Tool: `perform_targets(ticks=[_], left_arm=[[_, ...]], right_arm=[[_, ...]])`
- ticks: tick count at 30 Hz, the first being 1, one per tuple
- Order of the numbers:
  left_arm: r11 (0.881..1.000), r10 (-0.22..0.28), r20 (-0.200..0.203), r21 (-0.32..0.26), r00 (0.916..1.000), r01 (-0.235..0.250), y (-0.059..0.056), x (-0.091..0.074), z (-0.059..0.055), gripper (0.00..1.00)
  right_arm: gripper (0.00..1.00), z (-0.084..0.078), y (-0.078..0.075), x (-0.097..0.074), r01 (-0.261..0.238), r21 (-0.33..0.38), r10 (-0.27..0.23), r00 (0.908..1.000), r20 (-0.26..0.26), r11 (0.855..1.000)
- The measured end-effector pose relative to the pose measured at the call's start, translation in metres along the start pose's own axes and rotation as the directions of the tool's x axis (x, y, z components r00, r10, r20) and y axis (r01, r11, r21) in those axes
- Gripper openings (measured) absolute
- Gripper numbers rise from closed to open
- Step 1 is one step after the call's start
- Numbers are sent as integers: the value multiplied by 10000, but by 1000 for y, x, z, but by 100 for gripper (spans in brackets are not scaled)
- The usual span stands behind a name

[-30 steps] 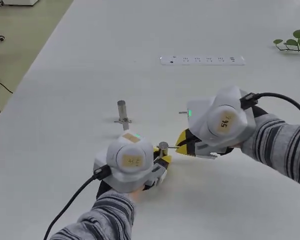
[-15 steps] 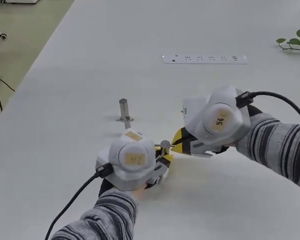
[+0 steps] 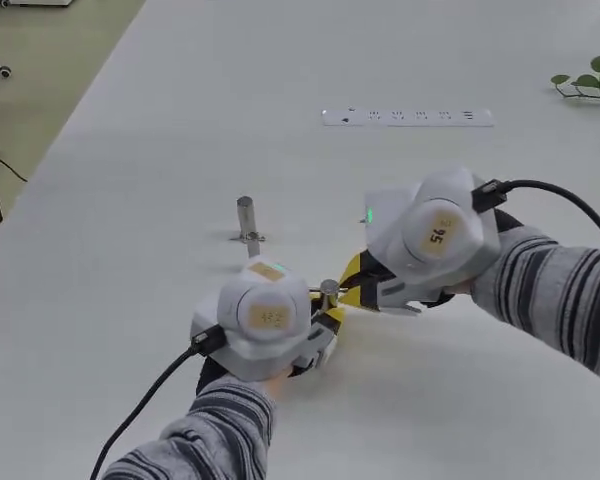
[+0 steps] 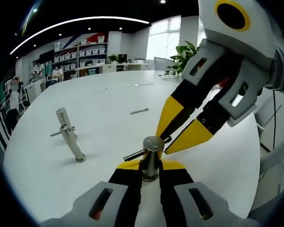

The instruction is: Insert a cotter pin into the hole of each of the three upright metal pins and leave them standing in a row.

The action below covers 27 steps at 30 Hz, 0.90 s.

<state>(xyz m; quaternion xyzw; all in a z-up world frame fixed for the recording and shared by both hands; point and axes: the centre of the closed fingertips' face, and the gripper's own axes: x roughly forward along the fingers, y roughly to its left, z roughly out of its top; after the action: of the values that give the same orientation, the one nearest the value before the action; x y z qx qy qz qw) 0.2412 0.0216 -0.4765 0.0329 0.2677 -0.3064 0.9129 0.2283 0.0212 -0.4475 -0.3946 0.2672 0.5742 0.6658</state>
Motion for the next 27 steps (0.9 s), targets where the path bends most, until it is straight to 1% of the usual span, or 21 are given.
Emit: perform_targets(ticks=[4,7,10,18,27], left_arm=[[10000,26,-1,-17,10000,-26,0,0,0,10],[10000,40,0,-38,10000,-40,0,0,0,10],[10000,60,5,-71,10000,-60,0,0,0,10],[9999,124,12,-102,9999,-123,0,0,0,10],[9999,129,17,-113,9999,-129,0,0,-1,10]], right_arm=[[3,-3,-2,-4,145,-171,-148,9998,-159,9997],[0,-3,-3,-6,198,-182,-200,9997,-113,9996],[0,-2,-3,-6,237,-167,-239,9997,-72,9996],[0,2,-2,-5,148,-137,-149,9999,-29,9998],[0,2,-2,-5,146,-2,-146,9999,21,9999]])
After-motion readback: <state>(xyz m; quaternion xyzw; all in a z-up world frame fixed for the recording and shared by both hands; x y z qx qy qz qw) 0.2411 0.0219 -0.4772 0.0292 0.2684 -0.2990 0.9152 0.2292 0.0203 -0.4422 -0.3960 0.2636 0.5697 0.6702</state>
